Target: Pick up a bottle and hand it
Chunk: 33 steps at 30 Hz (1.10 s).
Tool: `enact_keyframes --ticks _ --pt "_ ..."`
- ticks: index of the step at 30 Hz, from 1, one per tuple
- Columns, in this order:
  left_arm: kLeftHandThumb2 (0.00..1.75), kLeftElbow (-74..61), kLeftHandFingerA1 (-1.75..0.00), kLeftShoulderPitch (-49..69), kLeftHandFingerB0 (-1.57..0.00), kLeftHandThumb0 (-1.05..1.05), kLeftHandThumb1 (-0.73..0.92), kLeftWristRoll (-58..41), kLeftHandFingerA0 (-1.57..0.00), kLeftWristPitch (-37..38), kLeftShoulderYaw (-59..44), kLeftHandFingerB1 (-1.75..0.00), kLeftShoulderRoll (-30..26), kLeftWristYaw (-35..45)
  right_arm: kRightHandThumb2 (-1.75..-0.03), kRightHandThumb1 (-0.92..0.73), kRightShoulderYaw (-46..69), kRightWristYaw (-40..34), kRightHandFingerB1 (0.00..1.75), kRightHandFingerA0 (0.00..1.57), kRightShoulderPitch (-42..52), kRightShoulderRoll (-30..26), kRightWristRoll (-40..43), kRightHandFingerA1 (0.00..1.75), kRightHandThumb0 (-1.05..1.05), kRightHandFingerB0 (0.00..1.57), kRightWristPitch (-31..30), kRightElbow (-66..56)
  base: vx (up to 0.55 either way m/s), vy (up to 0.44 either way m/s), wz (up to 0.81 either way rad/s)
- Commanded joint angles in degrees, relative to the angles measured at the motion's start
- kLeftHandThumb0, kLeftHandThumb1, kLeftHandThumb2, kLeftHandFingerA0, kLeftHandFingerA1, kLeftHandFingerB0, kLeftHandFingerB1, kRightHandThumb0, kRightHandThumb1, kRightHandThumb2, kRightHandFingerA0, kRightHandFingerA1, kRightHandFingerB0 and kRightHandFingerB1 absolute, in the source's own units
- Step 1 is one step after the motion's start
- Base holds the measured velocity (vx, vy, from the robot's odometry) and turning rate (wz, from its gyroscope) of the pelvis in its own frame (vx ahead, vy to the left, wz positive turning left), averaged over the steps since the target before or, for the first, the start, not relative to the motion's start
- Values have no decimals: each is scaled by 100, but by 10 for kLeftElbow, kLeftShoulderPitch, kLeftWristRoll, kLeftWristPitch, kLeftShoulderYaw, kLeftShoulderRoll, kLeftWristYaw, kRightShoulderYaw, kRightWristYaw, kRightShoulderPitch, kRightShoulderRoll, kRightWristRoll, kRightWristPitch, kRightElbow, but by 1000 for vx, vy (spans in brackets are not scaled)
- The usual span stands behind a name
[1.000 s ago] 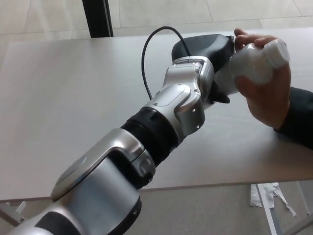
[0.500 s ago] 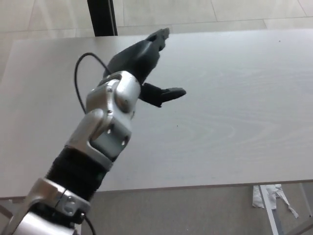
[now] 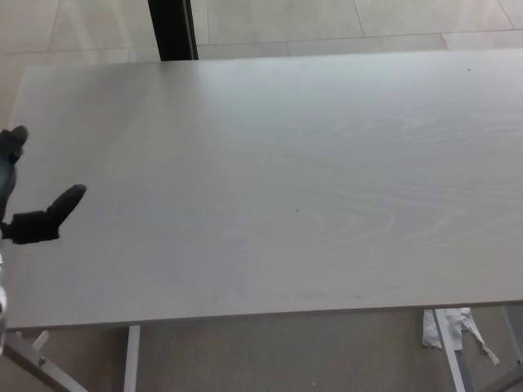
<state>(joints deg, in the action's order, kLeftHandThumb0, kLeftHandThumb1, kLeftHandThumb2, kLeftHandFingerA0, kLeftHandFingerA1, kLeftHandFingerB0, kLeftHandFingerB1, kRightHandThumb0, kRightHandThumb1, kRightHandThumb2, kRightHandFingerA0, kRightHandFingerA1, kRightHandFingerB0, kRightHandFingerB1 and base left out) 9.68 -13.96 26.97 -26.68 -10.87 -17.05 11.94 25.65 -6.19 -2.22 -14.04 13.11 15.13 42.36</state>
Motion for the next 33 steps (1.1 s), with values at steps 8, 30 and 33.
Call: enact_keyframes --ticks 8,30,33 --pt "95 105 -66 316 0 -92 55 -321 -12 162 -673 -21 -161 -11 -122 -42 44 12 118 157 23 -93 10 169 -105 46 9 107 0 0 0" --pt "58 132 -79 358 -21 -66 60 -317 -42 62 -445 -47 -61 135 -117 -40 53 44 116 157 25 -90 15 170 -105 41 45 158 0 0 0" --pt "58 140 -77 361 -26 -67 61 -325 -49 71 -450 -48 -71 139 -121 -43 55 56 113 157 29 -88 19 175 -105 37 51 156 0 0 0"
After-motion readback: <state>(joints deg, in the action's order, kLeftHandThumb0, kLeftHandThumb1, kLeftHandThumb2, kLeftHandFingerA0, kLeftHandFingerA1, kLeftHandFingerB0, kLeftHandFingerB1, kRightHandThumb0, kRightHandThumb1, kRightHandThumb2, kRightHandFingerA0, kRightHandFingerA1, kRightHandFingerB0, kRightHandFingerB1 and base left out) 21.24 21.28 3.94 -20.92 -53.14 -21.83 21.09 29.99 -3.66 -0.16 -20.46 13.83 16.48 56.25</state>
